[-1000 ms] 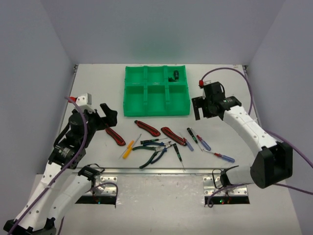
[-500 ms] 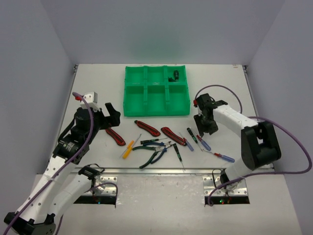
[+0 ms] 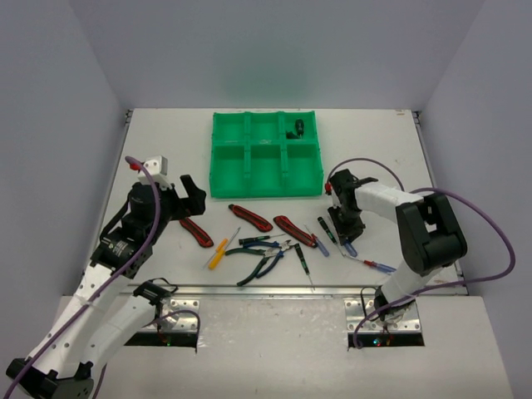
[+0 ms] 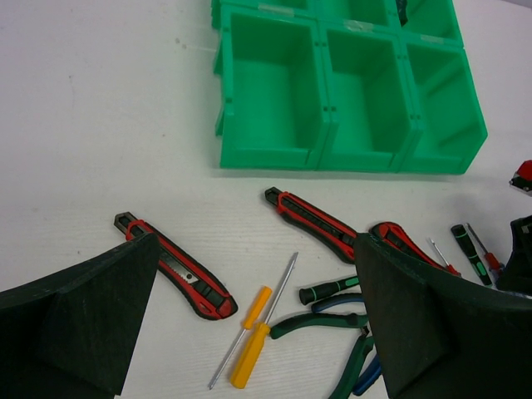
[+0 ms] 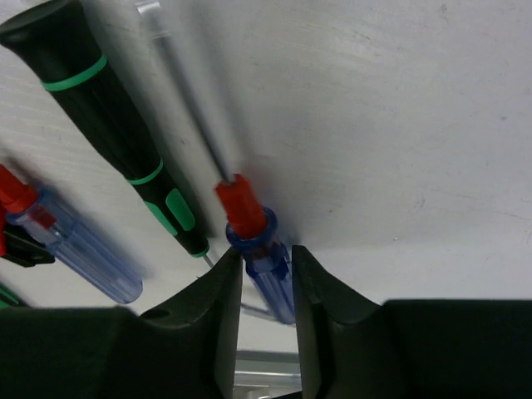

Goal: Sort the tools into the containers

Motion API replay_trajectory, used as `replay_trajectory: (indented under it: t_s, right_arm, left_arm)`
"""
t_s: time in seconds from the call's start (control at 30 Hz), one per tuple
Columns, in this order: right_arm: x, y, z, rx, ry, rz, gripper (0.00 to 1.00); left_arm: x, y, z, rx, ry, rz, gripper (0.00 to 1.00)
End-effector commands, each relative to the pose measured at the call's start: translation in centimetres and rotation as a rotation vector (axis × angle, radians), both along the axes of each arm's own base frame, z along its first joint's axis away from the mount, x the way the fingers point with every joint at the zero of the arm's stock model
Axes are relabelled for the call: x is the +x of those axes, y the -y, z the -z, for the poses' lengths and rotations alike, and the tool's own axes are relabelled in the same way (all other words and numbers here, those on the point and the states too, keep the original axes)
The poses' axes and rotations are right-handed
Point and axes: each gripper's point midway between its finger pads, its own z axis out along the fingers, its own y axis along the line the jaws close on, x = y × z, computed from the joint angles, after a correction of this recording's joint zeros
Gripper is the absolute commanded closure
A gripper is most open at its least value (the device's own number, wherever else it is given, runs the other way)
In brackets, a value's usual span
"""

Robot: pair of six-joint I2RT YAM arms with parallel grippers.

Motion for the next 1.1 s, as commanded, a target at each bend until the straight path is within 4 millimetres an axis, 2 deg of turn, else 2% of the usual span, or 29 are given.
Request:
replay_trajectory:
  t_s: [0.0, 0.07, 0.13, 0.2, 0.27, 0.33, 0.4, 0.47, 0.5, 0.57, 0.6, 0.7, 0.77, 0.87, 0.93, 1.0, 1.07]
  right_arm:
    - [0.8, 0.6, 1.0, -0.039, 0.015, 0.003, 0.75]
    - [1.3, 1.0, 1.0, -0.068, 0.033, 0.007, 0.85]
    - [1.9, 1.3, 0.4, -0.089, 0.064, 0.020, 0.91]
    - [3.3, 1.6, -1.5, -0.103, 0.151, 0.048, 0.98]
    - [4.5, 1.5, -3.5, -0.090, 0.234, 0.062, 0.99]
    - [6.3, 0.3, -7.5, -0.018, 0.388, 0.052, 1.00]
    - [6.8, -3.4, -11.2, 0.183, 0.503, -0.014, 1.00]
    - [5.5, -7.9, -13.4, 0.435, 0.543, -0.104, 1.00]
    - [4.5, -10.4, -14.8, 0.598, 0.555, -0.160, 1.00]
    - [0.8, -15.5, -18.7, 0.986, 0.529, -0.308, 1.00]
    - [-1.1, -17.0, -20.4, 1.125, 0.499, -0.380, 1.00]
    - [-4.0, -18.6, -23.1, 1.303, 0.466, -0.482, 1.00]
    - [-5.3, -19.0, -24.3, 1.372, 0.454, -0.531, 1.00]
    - [-6.6, -19.4, -26.1, 1.444, 0.440, -0.585, 1.00]
    - [-7.1, -19.6, -26.5, 1.456, 0.421, -0.603, 1.00]
    - [-7.3, -19.7, -26.7, 1.458, 0.416, -0.611, 1.00]
    - [-7.6, -19.7, -26.9, 1.455, 0.417, -0.624, 1.00]
  left_arm:
    - [0.4, 0.4, -1.1, -0.012, 0.042, 0.012, 0.00]
    - [0.4, 0.4, -1.1, -0.011, 0.040, 0.012, 0.00]
    - [0.4, 0.5, -1.1, -0.011, 0.041, 0.013, 0.00]
    - [0.3, 0.6, -1.4, -0.018, 0.047, 0.019, 0.00]
    - [0.3, 1.0, -1.8, -0.032, 0.052, 0.035, 0.00]
    - [0.2, 2.9, -2.6, -0.097, 0.046, 0.112, 0.00]
    - [-0.3, 6.9, -3.0, -0.218, 0.025, 0.296, 0.00]
    - [-1.7, 12.0, -6.0, -0.438, 0.083, 0.559, 0.00]
    - [-1.8, 13.3, -7.1, -0.515, 0.133, 0.622, 0.00]
    - [-4.0, 16.4, -9.3, -0.675, 0.214, 0.834, 0.00]
    - [-5.2, 17.6, -10.2, -0.714, 0.246, 0.919, 0.00]
    - [-6.4, 20.6, -11.8, -0.722, 0.276, 1.027, 0.00]
    - [-6.1, 21.9, -12.0, -0.709, 0.257, 1.042, 0.00]
    - [-5.9, 24.5, -10.7, -0.691, 0.182, 1.059, 0.02]
    - [-5.6, 25.7, -10.5, -0.677, 0.163, 1.051, 0.08]
    - [-5.1, 26.2, -10.0, -0.654, 0.141, 1.018, 0.12]
    - [-4.5, 26.4, -9.1, -0.618, 0.123, 0.972, 0.21]
